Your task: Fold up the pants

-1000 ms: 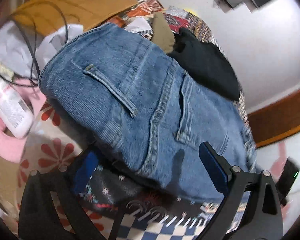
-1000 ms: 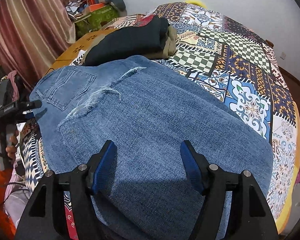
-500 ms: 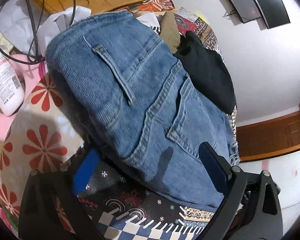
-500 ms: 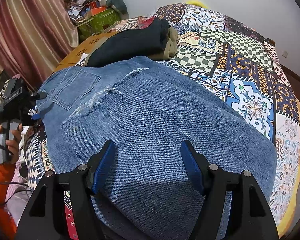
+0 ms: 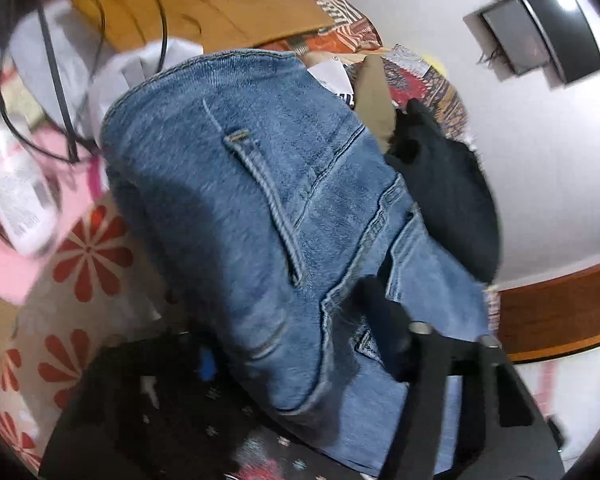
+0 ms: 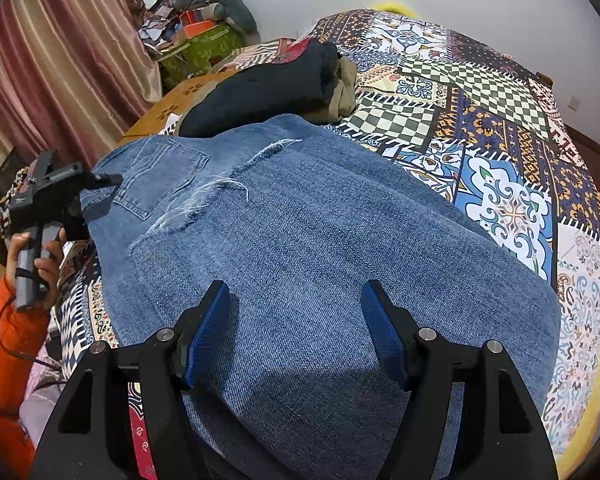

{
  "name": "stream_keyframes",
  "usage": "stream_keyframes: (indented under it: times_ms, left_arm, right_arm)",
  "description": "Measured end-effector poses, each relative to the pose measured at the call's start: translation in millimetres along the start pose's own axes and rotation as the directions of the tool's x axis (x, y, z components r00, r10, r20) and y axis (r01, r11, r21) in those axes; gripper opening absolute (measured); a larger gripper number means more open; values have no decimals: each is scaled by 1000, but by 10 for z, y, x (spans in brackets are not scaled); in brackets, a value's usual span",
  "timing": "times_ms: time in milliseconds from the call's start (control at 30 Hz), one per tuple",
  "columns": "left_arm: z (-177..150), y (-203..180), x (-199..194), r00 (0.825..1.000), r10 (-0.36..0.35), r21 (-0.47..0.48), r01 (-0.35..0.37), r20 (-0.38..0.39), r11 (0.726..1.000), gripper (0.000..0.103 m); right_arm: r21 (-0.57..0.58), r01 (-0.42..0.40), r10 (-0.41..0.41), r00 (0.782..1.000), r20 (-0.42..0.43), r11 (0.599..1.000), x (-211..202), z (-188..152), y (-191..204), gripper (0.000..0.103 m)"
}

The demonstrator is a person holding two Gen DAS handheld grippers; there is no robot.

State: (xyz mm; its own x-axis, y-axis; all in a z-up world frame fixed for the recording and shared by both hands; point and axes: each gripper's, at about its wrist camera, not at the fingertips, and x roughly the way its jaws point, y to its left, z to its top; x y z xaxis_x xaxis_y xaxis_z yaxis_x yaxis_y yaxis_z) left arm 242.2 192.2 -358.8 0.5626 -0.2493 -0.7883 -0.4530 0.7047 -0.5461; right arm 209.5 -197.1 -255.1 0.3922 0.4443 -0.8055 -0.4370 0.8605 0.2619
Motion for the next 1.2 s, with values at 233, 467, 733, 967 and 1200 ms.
stream_keyframes:
  times_ms: [233, 467, 733, 967, 1200]
  left_arm:
    - [-206, -456, -221, 974, 148, 270, -191, 171, 944, 30]
    - [-412, -644, -607, 956, 156, 369, -243, 249, 897, 27]
    - [-628, -1019, -1047, 919, 124, 483, -307, 374, 820, 26]
    - [-761, -1578, -1275, 897, 22, 589, -308, 441, 747, 26]
    - [-920, -2055, -1372, 900, -69, 671, -268, 430, 691, 26]
  right_arm:
    - [11, -19, 19, 1000, 6, 1000, -21, -3, -34, 65]
    - [41, -15, 15, 1000, 13, 999, -88, -17, -88, 65]
    - [73, 26, -31, 997, 69, 997, -411, -66, -245, 65]
    - [134, 94, -105, 992, 77, 987, -642, -266, -556, 65]
    - [261, 150, -167, 985, 47, 954, -741, -604, -985, 65]
